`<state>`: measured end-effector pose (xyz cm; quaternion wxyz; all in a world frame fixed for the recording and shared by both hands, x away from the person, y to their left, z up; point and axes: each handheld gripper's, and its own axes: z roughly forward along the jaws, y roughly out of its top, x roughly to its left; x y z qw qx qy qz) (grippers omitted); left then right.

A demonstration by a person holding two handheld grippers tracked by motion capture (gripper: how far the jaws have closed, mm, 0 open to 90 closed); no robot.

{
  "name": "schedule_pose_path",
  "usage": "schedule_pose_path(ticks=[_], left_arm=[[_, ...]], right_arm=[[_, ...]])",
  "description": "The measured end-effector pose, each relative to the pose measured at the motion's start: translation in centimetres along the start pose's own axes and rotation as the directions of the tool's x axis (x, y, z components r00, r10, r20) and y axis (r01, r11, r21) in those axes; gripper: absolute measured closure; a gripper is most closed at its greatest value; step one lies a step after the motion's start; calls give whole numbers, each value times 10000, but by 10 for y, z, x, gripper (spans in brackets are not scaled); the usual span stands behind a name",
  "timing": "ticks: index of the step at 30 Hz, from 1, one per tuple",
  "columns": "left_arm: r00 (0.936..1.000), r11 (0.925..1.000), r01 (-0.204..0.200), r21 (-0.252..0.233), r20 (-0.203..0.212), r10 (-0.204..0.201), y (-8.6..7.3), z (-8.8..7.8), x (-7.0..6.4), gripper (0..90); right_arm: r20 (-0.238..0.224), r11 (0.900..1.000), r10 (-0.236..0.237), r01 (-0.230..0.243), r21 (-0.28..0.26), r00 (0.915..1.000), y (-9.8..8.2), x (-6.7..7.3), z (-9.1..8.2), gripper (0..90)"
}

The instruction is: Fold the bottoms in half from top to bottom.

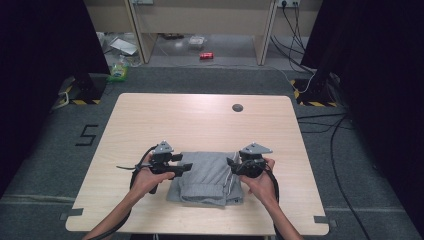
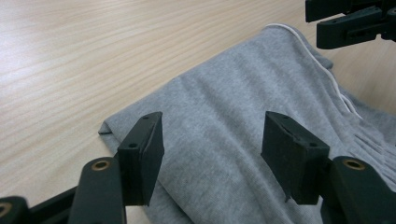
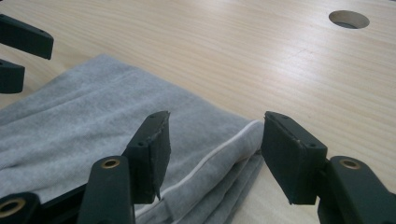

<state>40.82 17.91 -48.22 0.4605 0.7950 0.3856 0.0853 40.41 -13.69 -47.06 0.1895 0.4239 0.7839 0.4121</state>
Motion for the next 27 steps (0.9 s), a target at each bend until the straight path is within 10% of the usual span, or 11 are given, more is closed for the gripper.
schedule_pose_path(ticks=[27], left_arm=[[9960, 9973, 570, 471, -721, -535, 13, 21, 25, 254]], right_arm=[[34, 9970, 681, -682, 369, 9977, 8, -22, 21, 406]])
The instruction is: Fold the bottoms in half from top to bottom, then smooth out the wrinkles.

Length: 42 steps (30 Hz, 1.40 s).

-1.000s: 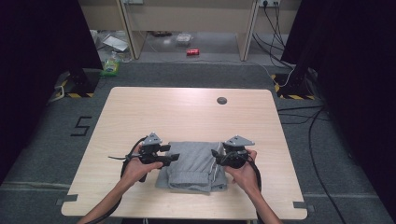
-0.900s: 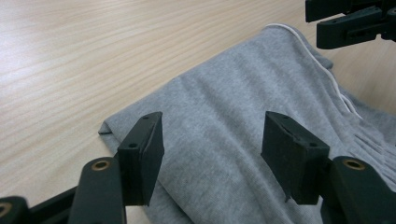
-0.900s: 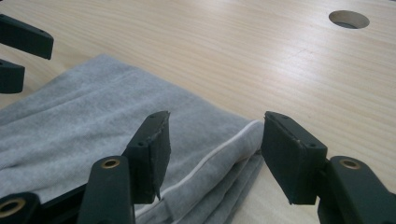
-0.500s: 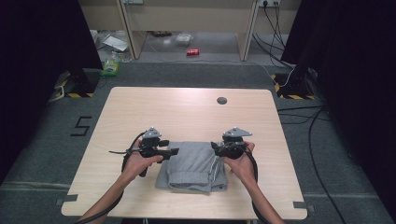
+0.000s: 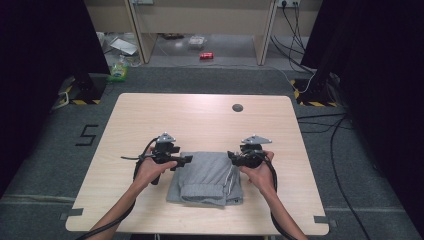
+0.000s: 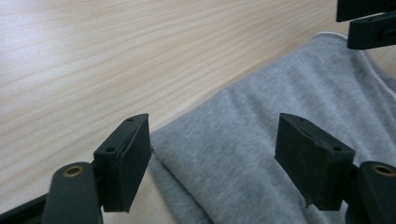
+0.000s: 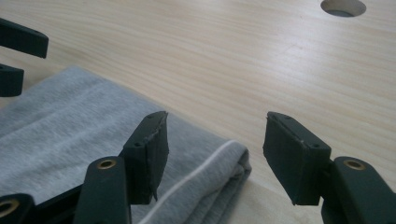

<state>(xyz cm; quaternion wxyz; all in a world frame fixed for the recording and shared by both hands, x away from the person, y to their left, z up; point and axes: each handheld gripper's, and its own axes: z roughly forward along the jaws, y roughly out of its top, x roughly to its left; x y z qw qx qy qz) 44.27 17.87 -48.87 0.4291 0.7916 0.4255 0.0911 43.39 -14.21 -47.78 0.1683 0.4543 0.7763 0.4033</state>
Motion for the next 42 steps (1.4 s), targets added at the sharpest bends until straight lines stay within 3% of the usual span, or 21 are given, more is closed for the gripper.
schedule_pose_path(ticks=[5, 17, 25, 28, 42], left_arm=[[9984, 9993, -252, 277, -490, 266, -4, 6, 5, 253], [9963, 9976, -506, 468, -673, 537, -11, 10, 1, 252], [9898, 9932, -896, 743, -1038, 971, -19, 14, 2, 255], [9912, 9948, -809, 618, -999, 868, -21, 14, 5, 244], [9887, 9951, -914, 379, -1159, 953, -23, 17, 7, 225]], right_arm=[[86, 9999, 9, -10, 109, 10000, -4, -5, 1, 406], [54, 9997, -188, 187, 135, 9998, -4, 0, -2, 405], [495, 9939, -613, 564, 949, 9969, -17, 0, 5, 411], [394, 9938, -271, 227, 1086, 9989, -21, -3, 8, 410], [391, 9931, -192, 146, 1162, 9991, -20, -8, 17, 397]])
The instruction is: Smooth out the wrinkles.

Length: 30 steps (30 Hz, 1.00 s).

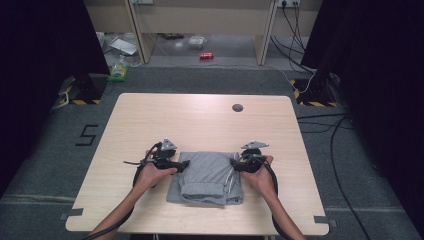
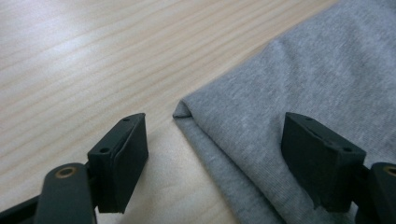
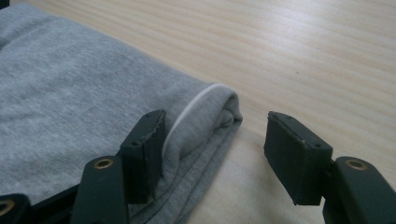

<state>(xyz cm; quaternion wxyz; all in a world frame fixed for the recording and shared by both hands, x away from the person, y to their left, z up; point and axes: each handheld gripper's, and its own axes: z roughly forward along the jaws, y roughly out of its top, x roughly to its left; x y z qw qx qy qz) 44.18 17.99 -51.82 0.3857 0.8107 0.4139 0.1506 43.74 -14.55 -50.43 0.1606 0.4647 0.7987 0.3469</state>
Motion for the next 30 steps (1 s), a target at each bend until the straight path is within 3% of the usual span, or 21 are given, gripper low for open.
schedule_pose_path(ticks=[13, 26, 30], left_arm=[[9969, 9984, 471, -324, -612, -490, 14, 18, 23, 221], [9952, 9982, 592, -93, -781, -598, 28, 29, 38, 203], [9930, 9969, 742, -246, -906, -762, 30, 32, 42, 201]], right_arm=[[391, 9996, 265, -262, -84, 9989, 37, -20, 35, 391], [481, 9969, 760, -749, -246, 9959, 51, -30, 51, 380], [573, 9964, 800, -782, -327, 9951, 56, -32, 56, 382]])
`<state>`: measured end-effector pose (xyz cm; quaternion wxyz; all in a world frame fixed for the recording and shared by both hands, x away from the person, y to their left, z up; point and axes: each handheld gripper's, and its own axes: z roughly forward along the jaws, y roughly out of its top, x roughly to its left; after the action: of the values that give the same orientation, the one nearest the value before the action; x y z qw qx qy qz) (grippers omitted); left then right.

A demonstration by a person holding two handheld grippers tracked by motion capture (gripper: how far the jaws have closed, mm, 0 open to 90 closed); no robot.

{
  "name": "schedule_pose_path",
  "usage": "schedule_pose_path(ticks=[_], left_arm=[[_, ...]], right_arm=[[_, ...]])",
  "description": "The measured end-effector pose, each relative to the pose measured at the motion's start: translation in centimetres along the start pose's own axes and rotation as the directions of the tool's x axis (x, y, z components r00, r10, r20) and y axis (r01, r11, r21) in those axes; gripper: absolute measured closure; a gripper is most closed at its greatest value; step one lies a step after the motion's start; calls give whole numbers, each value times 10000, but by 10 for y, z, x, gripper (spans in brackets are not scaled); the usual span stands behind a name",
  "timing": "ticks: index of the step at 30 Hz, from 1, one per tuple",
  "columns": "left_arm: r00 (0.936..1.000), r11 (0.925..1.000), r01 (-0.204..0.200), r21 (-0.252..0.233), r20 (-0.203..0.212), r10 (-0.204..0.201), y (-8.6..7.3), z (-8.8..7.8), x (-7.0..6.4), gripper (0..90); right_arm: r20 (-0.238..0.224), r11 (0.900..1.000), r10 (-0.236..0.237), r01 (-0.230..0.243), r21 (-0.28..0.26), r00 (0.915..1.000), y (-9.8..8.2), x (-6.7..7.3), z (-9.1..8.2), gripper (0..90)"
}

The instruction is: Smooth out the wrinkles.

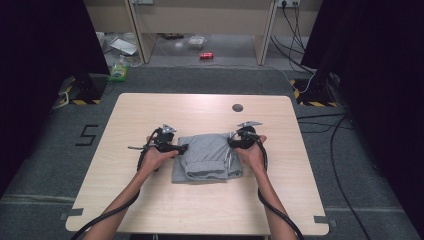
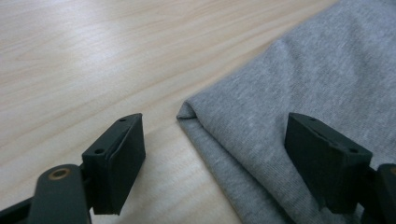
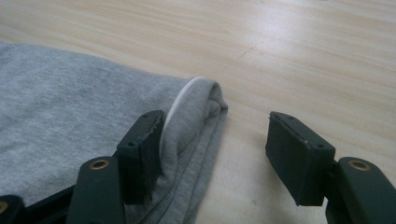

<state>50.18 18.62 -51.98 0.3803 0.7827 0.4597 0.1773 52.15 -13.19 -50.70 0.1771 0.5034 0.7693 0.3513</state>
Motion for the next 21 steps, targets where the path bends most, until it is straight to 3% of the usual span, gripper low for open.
schedule_pose_path(ticks=[3, 10, 21], left_arm=[[9999, 9999, 38, -99, -103, -39, 0, 2, 3, 201], [10000, 10000, 36, -25, -62, -36, 2, 2, 4, 201], [9997, 9997, 229, -73, -65, -229, 1, 1, 4, 202]], right_arm=[[4, 9999, 150, -150, 1, 9999, 3, -1, 4, 381], [232, 10000, -1, -1, 97, 9997, 10, 1, 8, 377], [186, 9998, 190, -191, 12, 9996, 8, -1, 2, 371]])
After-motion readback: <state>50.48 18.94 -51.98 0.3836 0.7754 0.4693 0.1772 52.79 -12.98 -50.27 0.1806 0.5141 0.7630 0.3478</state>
